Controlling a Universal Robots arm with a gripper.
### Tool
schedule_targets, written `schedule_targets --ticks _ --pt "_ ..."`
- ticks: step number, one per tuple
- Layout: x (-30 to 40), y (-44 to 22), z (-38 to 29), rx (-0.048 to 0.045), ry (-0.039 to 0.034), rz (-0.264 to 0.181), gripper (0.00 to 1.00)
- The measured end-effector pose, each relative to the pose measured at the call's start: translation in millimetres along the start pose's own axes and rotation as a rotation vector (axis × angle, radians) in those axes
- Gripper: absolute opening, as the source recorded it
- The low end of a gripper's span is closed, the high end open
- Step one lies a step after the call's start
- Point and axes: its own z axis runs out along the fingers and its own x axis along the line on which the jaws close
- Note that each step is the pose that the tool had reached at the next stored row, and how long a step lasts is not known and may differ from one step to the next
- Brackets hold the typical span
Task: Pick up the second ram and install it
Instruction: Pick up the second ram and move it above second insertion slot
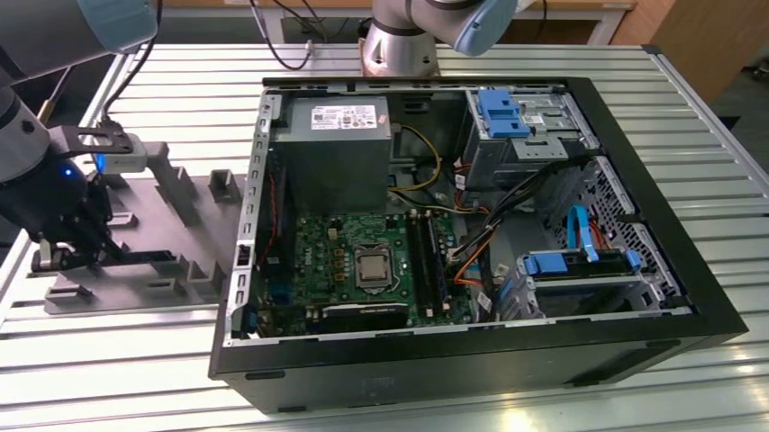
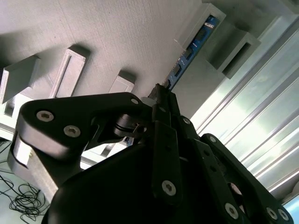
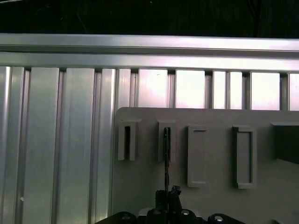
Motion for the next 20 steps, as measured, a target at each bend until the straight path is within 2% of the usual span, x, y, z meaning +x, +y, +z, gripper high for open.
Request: schedule_targets --ticks 12,20 --pt "0.0 0.1 -0.5 -0.0002 0.0002 0.000 0.14" --pt "0.0 0.0 -4.6 0.0000 0.0000 0.000 0.14"
